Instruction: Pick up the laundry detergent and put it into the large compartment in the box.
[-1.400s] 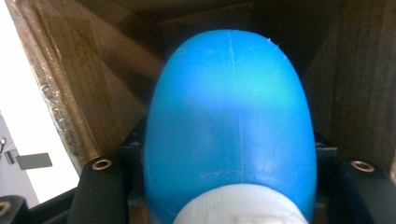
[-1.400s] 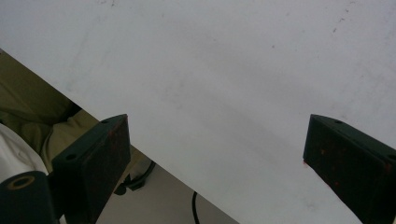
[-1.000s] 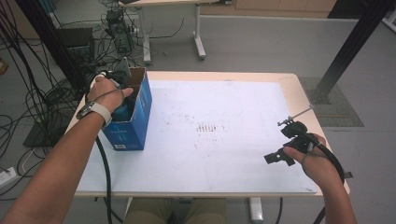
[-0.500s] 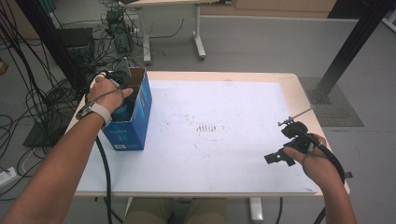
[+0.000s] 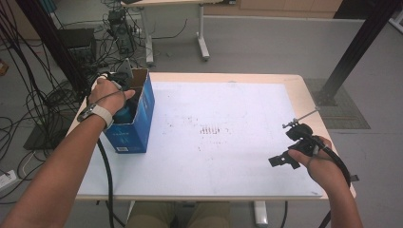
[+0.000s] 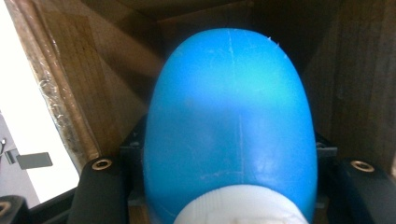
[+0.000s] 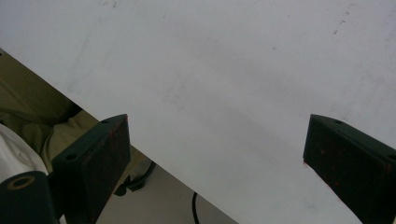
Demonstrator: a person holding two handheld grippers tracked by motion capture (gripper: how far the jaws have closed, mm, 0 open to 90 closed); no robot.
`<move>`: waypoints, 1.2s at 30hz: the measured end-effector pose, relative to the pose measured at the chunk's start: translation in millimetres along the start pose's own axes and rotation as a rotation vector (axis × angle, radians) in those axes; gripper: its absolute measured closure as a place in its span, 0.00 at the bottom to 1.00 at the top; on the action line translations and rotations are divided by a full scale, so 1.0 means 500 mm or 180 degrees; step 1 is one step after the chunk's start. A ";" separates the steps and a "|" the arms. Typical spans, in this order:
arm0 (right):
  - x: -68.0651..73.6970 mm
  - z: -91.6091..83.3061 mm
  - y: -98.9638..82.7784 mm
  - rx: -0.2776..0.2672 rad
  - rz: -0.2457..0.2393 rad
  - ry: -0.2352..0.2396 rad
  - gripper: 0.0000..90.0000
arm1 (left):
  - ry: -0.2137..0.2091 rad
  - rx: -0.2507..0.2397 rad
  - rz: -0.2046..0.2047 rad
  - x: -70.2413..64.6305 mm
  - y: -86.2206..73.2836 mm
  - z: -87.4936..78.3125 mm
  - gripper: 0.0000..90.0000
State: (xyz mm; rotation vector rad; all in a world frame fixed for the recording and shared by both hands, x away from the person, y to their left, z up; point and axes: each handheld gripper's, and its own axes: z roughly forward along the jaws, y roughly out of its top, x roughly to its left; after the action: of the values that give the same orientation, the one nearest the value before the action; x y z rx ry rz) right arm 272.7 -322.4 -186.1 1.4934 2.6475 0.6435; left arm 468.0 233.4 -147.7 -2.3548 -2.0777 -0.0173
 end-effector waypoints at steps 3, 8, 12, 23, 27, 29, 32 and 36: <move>0.000 0.001 0.000 0.0005 0.0000 0.0001 0.08 | -0.0007 0.0003 -0.0005 0.001 0.000 0.000 0.42; 0.000 0.001 0.001 0.0005 -0.0004 -0.0001 0.08 | -0.0006 0.0003 0.0002 0.001 0.001 0.000 0.42; 0.000 0.000 0.002 -0.0001 -0.0011 0.0001 0.08 | -0.0010 0.0006 0.0000 0.002 0.001 0.000 0.42; -0.001 0.003 0.003 0.0010 0.0005 0.0011 0.08 | -0.0014 -0.0002 0.0005 0.003 0.000 0.000 0.42; -0.001 0.003 0.003 0.0006 0.0002 0.0009 0.08 | -0.0009 -0.0008 0.0009 0.002 -0.001 0.000 0.42; -0.001 0.003 0.002 0.0004 0.0001 0.0011 0.08 | -0.0009 -0.0014 0.0008 0.002 -0.002 0.000 0.42; -0.001 0.003 0.001 0.0008 0.0001 0.0012 0.08 | -0.0010 -0.0017 0.0010 0.002 -0.002 0.001 0.42; -0.002 0.004 -0.001 -0.0002 0.0003 0.0016 0.08 | -0.0011 -0.0022 0.0015 0.002 -0.002 0.001 0.42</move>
State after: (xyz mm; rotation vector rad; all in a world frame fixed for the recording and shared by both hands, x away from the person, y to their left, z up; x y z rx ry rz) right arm 273.2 -322.7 -188.2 1.4951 2.6501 0.6492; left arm 467.0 234.5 -148.0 -2.3653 -2.0771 -0.0206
